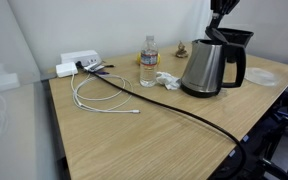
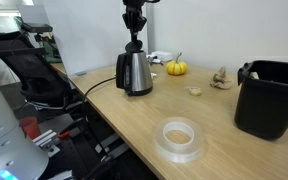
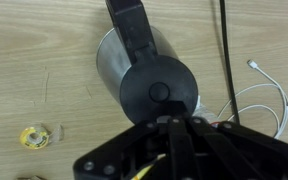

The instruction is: Close the lid of the kettle

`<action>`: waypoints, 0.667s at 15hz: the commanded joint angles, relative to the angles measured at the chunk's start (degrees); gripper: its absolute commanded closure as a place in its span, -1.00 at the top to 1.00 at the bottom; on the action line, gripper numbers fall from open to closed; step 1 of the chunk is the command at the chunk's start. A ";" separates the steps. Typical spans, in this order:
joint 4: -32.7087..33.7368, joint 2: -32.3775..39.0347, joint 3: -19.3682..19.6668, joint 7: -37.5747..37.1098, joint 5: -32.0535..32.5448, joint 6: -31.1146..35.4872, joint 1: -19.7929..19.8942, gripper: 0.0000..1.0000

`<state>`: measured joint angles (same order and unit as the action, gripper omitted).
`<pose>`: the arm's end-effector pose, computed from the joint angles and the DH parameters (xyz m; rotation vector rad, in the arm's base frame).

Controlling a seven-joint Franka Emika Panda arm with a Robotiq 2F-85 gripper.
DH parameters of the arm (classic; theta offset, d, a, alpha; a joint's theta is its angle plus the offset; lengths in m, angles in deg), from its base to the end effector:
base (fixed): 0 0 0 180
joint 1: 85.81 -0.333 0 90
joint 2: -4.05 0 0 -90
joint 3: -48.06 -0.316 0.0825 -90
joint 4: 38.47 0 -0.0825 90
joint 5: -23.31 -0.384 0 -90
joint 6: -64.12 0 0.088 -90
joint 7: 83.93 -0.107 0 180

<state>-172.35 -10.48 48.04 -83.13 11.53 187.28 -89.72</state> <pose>0.4694 0.0407 0.4431 -2.9626 0.0362 -0.0913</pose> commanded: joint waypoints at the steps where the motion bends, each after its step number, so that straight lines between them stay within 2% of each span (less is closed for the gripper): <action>1: 1.20 3.03 -0.66 0.82 -0.04 2.63 0.13 -1.00; 10: 2.94 8.23 -1.33 0.56 0.43 4.16 0.30 -1.00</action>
<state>-170.32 -3.91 47.04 -83.13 11.65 190.97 -89.79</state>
